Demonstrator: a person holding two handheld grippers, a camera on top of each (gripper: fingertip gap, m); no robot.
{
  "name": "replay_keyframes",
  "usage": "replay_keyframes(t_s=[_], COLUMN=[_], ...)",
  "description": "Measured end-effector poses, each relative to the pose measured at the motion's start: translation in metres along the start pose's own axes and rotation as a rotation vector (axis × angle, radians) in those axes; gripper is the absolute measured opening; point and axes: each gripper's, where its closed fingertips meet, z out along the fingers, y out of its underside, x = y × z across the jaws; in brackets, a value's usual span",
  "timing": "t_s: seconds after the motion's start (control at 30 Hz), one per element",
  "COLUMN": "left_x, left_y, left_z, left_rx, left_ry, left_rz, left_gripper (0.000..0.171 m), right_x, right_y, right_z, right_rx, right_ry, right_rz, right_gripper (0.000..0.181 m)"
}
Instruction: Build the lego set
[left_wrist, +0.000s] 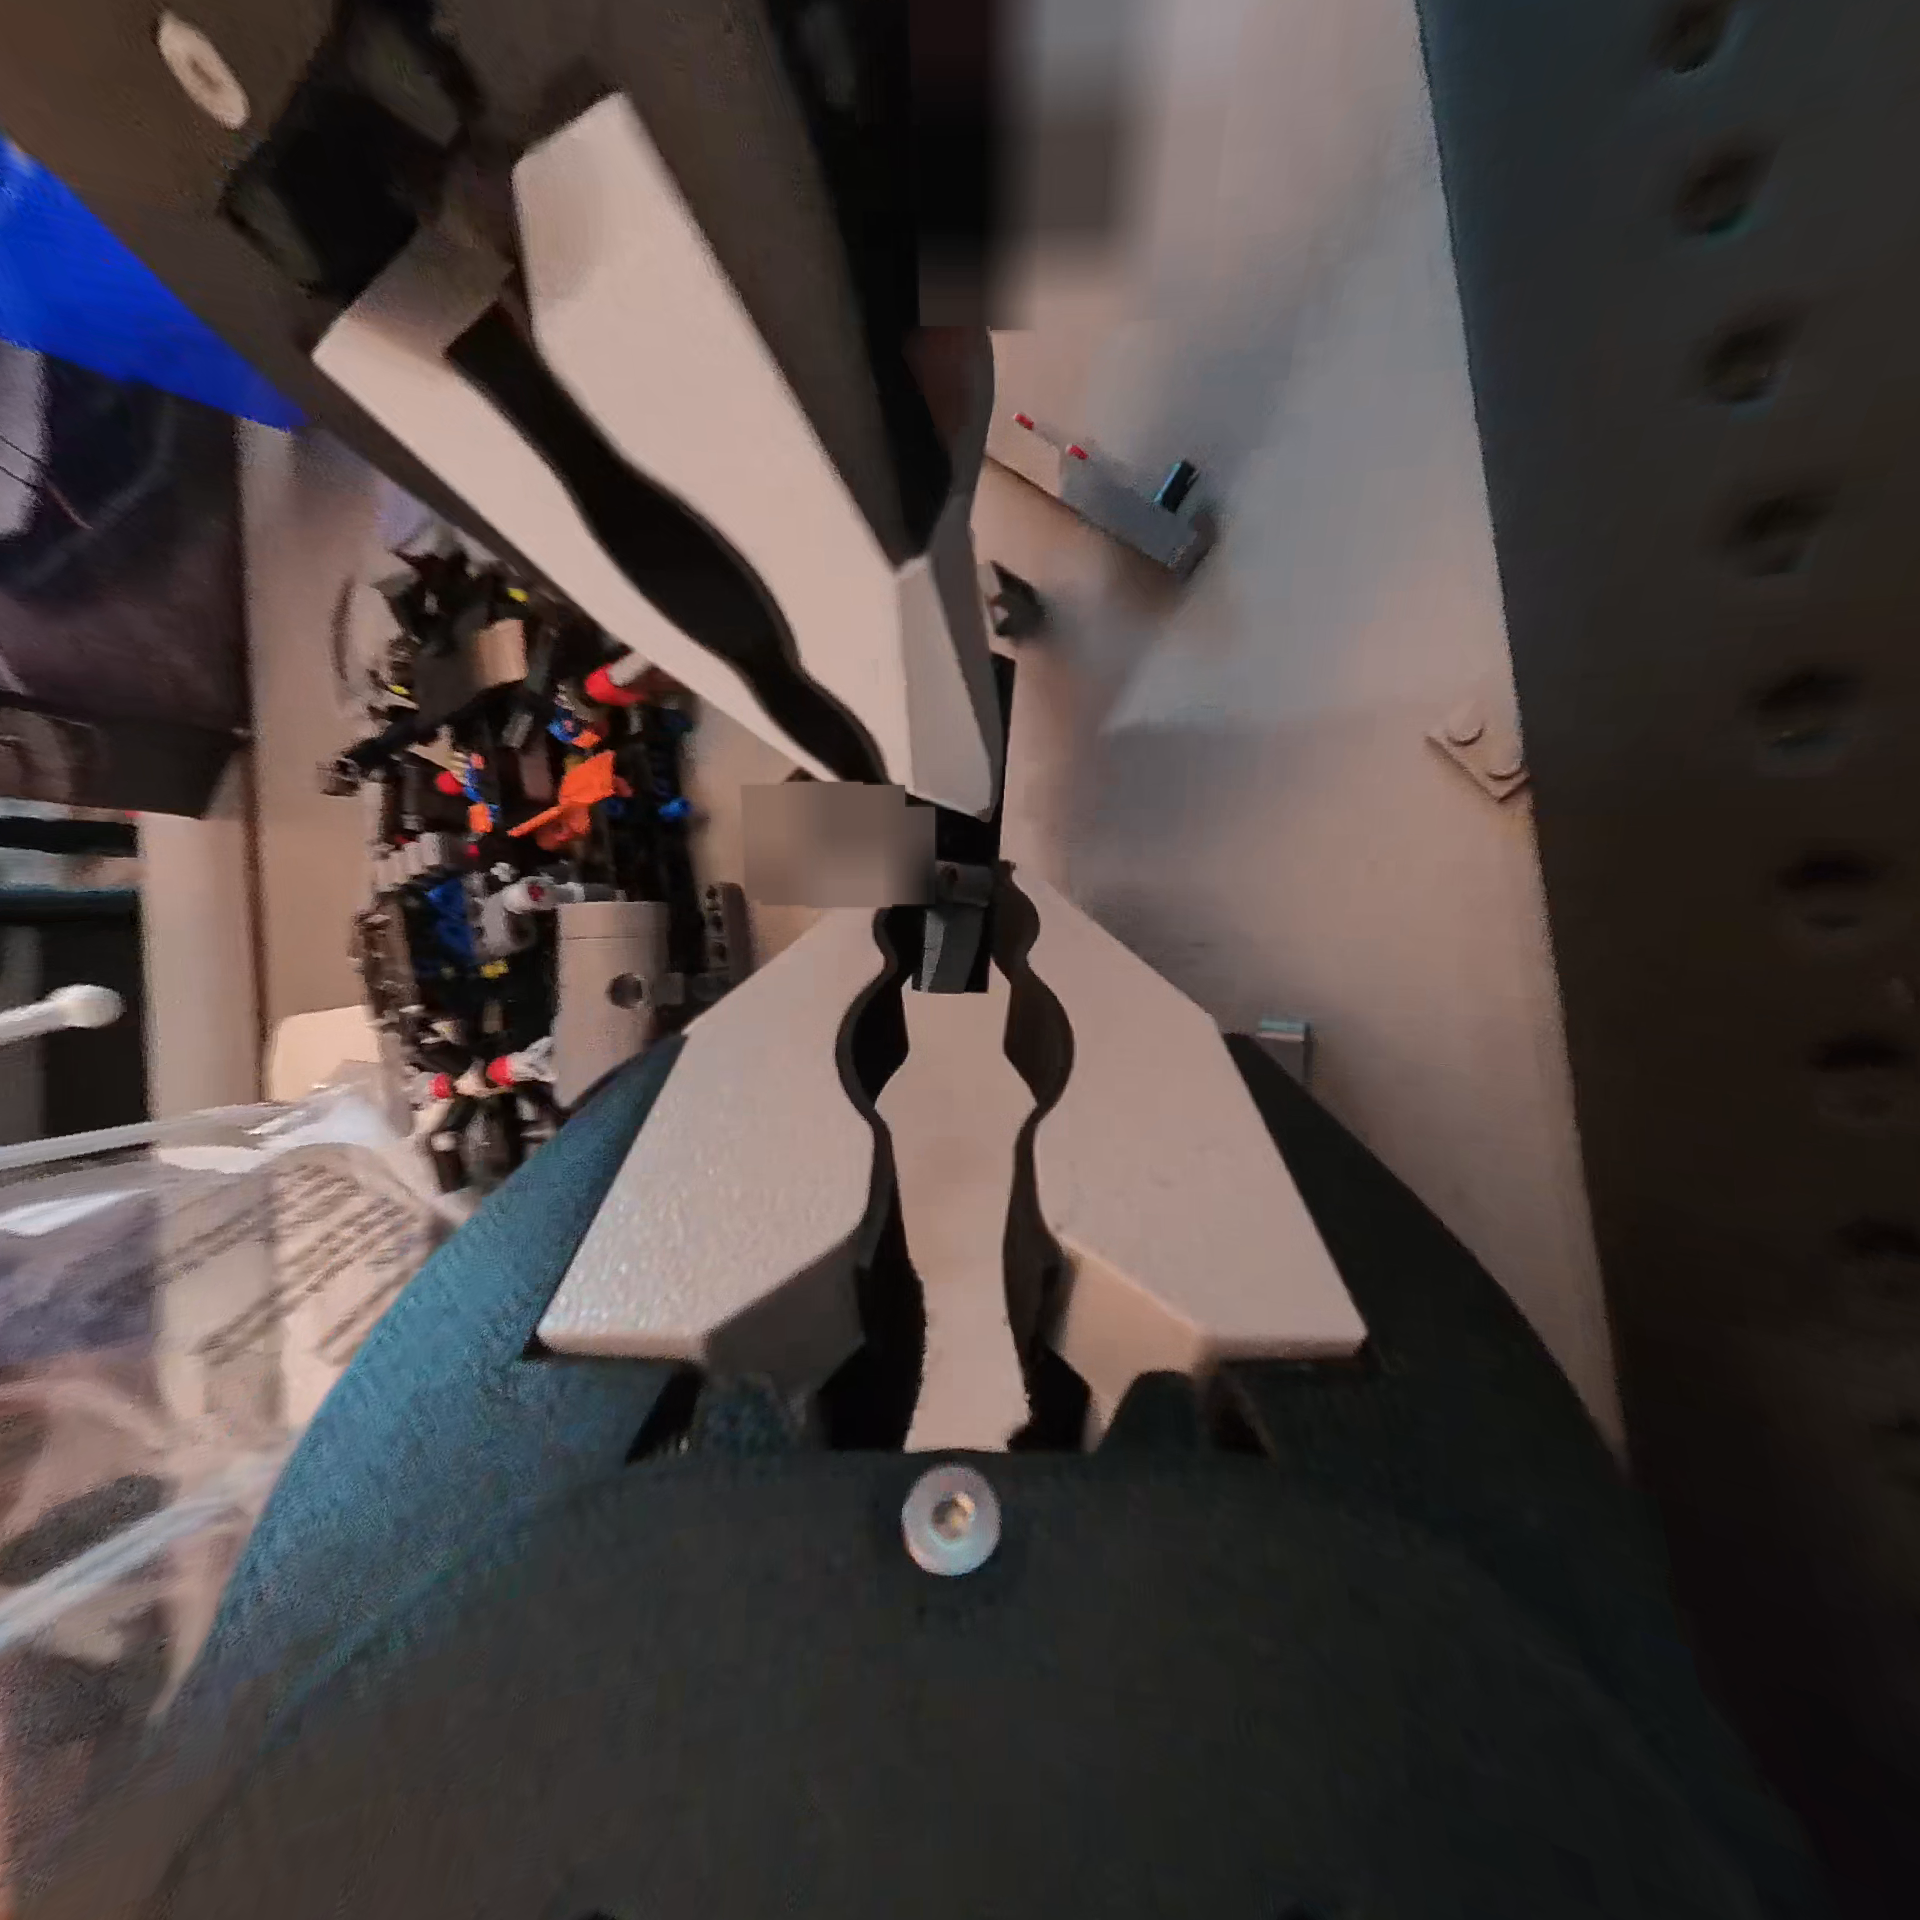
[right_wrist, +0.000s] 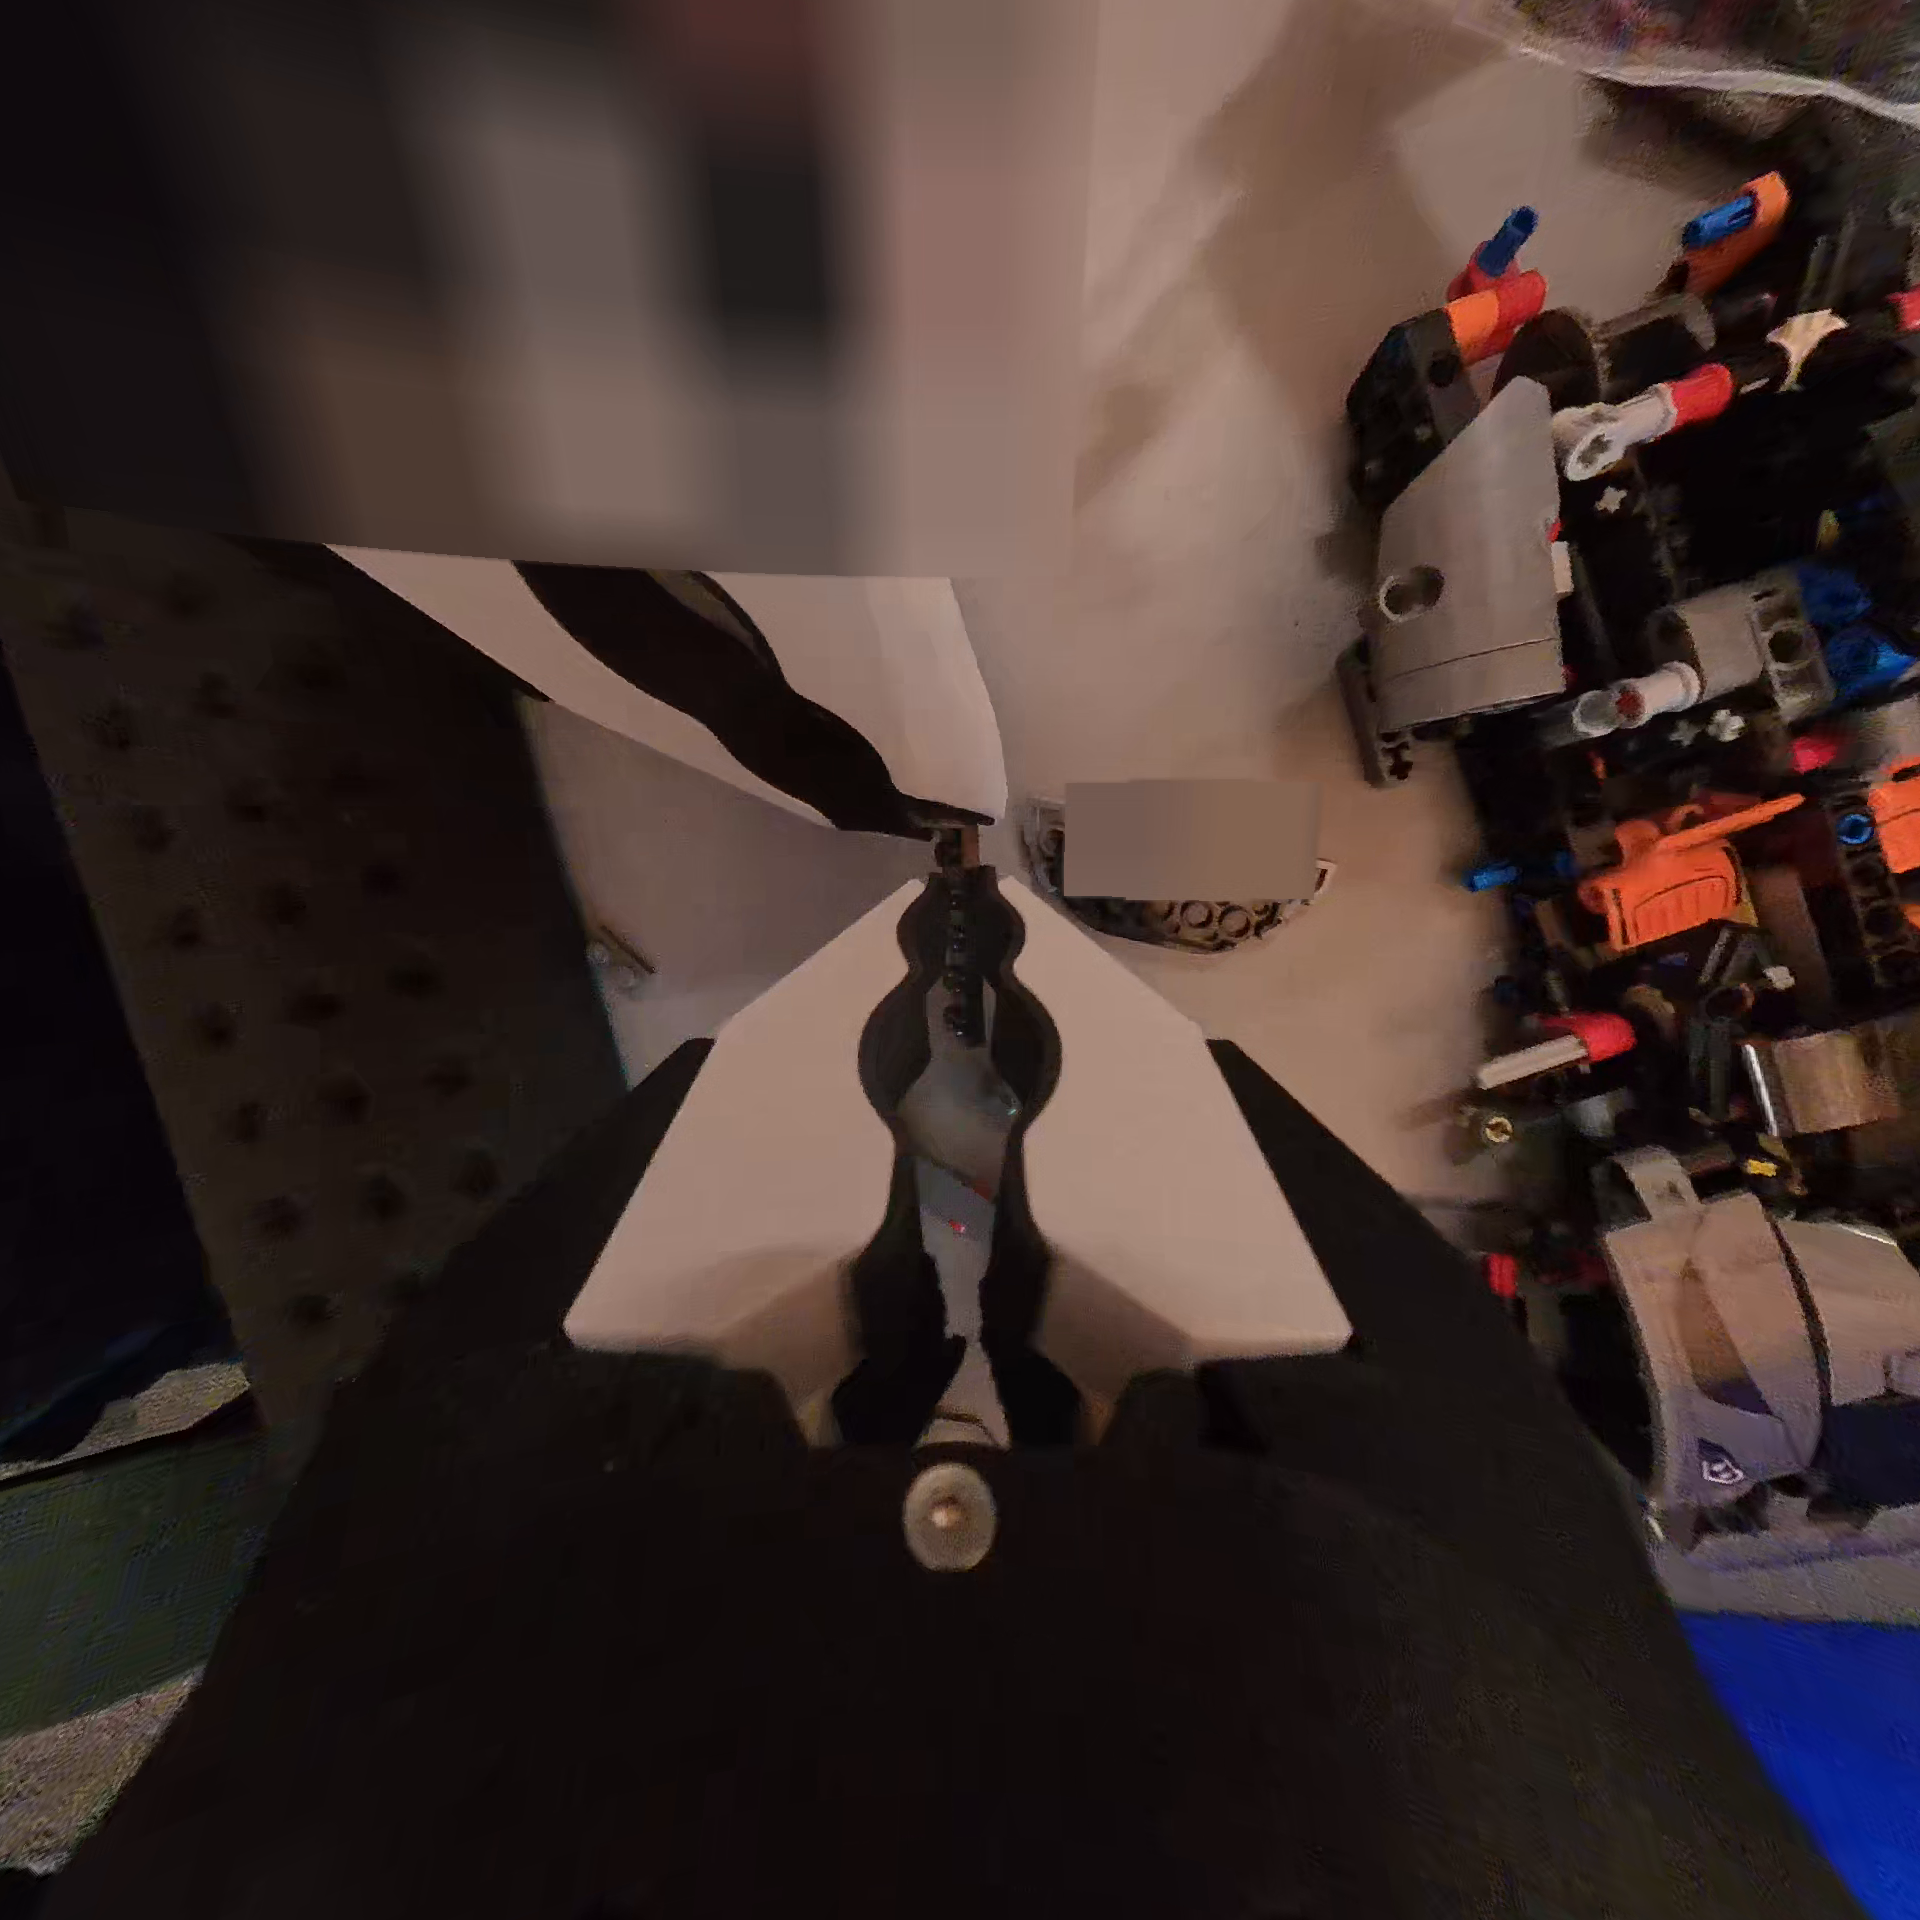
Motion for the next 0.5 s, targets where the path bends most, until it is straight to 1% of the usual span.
replay_keyframes(t_s=[0.17, 0.23, 0.3, 0.37, 0.5], left_x=[0.013, 0.014, 0.01, 0.007, 0.004], left_y=[0.004, 0.007, 0.006, 0.007, 0.007], left_z=[0.008, 0.011, 0.013, 0.015, 0.014], left_rx=[0.022, 0.021, 0.005, -0.022, -0.041], left_ry=[0.149, 0.154, 0.062, -0.032, -0.111], left_rz=[-0.141, -0.146, -0.049, 0.09, 0.229], left_gripper=[0.011, 0.012, 0.012, 0.011, 0.011], right_x=[-0.003, -0.002, 0.001, 0.003, 0.003], right_y=[0.008, 0.009, 0.009, 0.009, 0.008], right_z=[0.012, 0.014, 0.013, 0.011, 0.01], right_rx=[-0.012, -0.007, 0.006, 0.019, 0.009], right_ry=[-0.044, -0.086, -0.162, -0.226, -0.257], right_rz=[0.034, 0.089, 0.162, 0.215, 0.241], right_gripper=[0.003, 0.003, 0.002, 0.002, 0.002])
